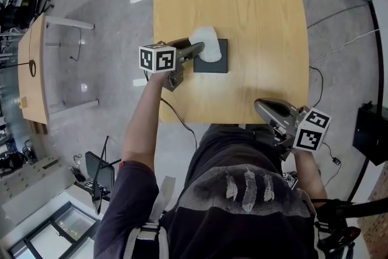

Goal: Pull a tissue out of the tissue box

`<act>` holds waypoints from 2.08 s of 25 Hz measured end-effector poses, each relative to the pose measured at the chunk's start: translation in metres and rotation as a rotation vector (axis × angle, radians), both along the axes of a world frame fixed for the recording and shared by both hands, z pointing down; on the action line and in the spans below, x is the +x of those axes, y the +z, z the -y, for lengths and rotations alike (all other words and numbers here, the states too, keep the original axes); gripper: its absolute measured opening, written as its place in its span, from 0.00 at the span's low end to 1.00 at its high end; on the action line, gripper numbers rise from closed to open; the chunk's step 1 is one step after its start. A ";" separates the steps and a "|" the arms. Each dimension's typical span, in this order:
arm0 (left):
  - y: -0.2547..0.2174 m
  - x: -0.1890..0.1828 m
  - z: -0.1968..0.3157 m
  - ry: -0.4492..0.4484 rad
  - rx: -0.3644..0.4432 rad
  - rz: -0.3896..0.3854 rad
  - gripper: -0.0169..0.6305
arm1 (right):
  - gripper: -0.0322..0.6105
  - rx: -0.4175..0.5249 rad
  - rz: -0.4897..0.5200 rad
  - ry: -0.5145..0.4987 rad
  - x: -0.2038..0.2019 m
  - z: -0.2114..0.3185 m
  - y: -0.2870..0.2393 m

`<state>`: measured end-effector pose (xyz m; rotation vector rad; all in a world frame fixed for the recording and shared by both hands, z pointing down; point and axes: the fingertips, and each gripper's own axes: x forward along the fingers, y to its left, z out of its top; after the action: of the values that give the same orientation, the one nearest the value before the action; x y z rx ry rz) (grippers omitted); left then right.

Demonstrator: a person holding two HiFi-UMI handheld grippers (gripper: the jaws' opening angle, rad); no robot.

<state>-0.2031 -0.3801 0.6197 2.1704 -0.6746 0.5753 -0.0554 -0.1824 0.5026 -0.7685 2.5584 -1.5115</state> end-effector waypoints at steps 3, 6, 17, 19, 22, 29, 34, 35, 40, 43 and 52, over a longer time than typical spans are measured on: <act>-0.011 -0.004 0.007 -0.021 0.059 -0.004 0.24 | 0.05 0.003 0.000 -0.002 -0.003 0.002 -0.003; -0.024 -0.008 0.014 -0.052 0.092 -0.039 0.15 | 0.05 0.007 -0.001 -0.008 -0.007 0.003 -0.007; -0.056 -0.003 0.016 -0.050 0.159 -0.114 0.03 | 0.05 0.035 -0.014 -0.012 -0.015 0.008 -0.019; -0.065 -0.002 0.017 -0.052 0.168 -0.133 0.03 | 0.05 0.047 -0.016 -0.012 -0.016 0.011 -0.023; -0.078 -0.003 0.017 -0.057 0.186 -0.156 0.03 | 0.05 0.066 -0.017 -0.016 -0.021 0.013 -0.030; -0.102 -0.019 0.004 -0.048 0.233 -0.185 0.03 | 0.05 0.112 -0.030 -0.039 -0.050 0.003 -0.037; -0.115 -0.023 -0.010 -0.031 0.262 -0.200 0.03 | 0.05 0.151 -0.037 -0.048 -0.063 -0.005 -0.046; -0.117 -0.021 -0.011 -0.029 0.266 -0.205 0.03 | 0.05 0.157 -0.040 -0.050 -0.063 -0.006 -0.047; -0.130 -0.032 -0.028 -0.014 0.286 -0.240 0.03 | 0.05 0.179 -0.084 -0.063 -0.081 -0.023 -0.051; -0.136 -0.028 -0.029 -0.013 0.292 -0.263 0.03 | 0.05 0.182 -0.105 -0.072 -0.077 -0.023 -0.052; -0.158 -0.006 -0.084 0.049 0.301 -0.302 0.03 | 0.05 0.192 -0.095 -0.067 -0.066 -0.056 -0.054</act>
<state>-0.2092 -0.2965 0.4619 2.4912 -0.5713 0.1681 -0.1213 -0.1265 0.4481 -0.7543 2.7728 -1.2489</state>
